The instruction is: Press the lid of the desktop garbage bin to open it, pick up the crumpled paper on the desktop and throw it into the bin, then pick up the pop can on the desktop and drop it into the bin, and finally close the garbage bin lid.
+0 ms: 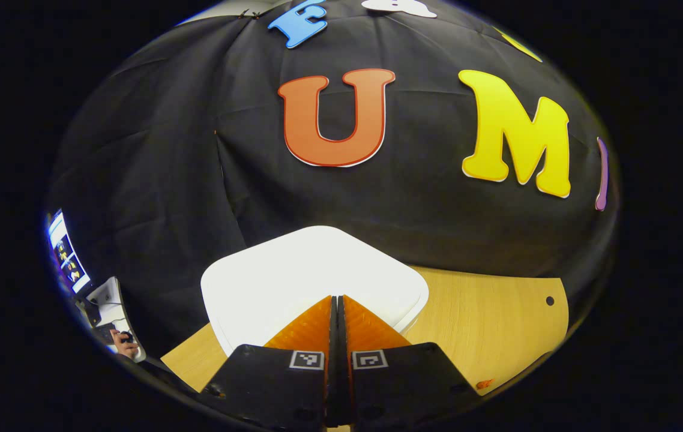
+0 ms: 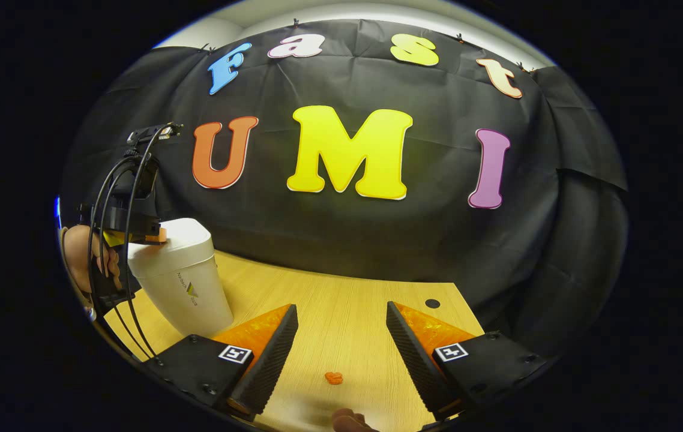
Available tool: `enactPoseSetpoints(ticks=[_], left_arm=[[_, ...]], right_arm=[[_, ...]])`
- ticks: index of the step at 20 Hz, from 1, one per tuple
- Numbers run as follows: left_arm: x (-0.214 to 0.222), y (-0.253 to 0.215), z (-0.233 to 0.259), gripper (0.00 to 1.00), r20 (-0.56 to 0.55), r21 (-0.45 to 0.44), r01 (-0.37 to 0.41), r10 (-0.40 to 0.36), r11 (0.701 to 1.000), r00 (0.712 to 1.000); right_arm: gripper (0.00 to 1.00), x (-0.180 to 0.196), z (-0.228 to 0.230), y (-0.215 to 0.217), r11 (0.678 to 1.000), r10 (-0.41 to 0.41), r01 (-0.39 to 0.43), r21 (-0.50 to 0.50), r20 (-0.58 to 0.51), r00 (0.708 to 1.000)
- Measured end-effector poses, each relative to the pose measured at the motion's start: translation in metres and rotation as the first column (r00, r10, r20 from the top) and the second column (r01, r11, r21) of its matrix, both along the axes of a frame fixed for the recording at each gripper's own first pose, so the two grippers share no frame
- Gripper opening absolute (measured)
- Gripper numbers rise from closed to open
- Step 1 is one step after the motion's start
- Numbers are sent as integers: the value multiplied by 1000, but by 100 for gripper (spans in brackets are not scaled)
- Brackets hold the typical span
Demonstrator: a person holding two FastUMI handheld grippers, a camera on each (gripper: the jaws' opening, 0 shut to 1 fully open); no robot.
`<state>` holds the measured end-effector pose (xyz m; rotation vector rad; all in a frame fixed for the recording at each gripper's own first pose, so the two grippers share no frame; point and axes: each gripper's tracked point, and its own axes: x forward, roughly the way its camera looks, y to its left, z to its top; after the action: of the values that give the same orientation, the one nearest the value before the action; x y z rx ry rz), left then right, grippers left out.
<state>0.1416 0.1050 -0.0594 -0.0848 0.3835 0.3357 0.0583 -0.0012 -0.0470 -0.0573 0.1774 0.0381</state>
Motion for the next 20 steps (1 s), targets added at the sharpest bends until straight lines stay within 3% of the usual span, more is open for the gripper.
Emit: enactPoseSetpoints(ticks=[4, 7, 8, 9, 10, 11, 12, 14, 15, 17, 20], left_arm=[[-2, -1, 3, 3, -57, 30, -1, 2, 1000, 998], [-7, -6, 35, 8, 22, 85, 1, -3, 996, 1000], [-12, -8, 51, 13, 63, 118, 2, -9, 993, 998], [-16, -16, 65, 33, 109, 138, 24, -39, 990, 993], [-21, -24, 82, 36, 157, 165, 35, -61, 986, 986], [-24, -29, 93, 68, 195, 181, 45, -81, 982, 978], [-29, -35, 103, 70, 227, 191, 58, -101, 980, 969], [-34, -51, 119, 81, 289, 211, 73, -134, 975, 948], [-38, -58, 126, 93, 315, 220, 85, -153, 972, 937], [-52, -65, 128, 99, 335, 236, 94, -171, 967, 927], [-71, -78, 110, 98, 316, 214, 129, -194, 968, 929]], right_arm=[[94, -5, 1, -8, 1000, -13, 13, 22, 3, 1000], [94, -10, 0, -13, 999, -18, 17, 33, 10, 1000], [94, -12, 0, -15, 999, -18, 18, 36, 10, 1000], [95, -13, -2, -16, 999, -20, 19, 37, 10, 1000], [95, -15, -3, -18, 999, -19, 19, 43, 7, 1000], [95, -17, -5, -20, 999, -20, 20, 48, 6, 1000], [92, -18, -5, -21, 998, -20, 20, 53, 5, 1000], [94, -21, -6, -23, 998, -19, 18, 62, 8, 1000], [94, -23, -8, -23, 998, -17, 17, 64, 8, 1000], [95, -25, -12, -23, 997, -15, 14, 70, 5, 1000], [94, -28, -18, -23, 997, -9, 9, 82, -3, 1000]])
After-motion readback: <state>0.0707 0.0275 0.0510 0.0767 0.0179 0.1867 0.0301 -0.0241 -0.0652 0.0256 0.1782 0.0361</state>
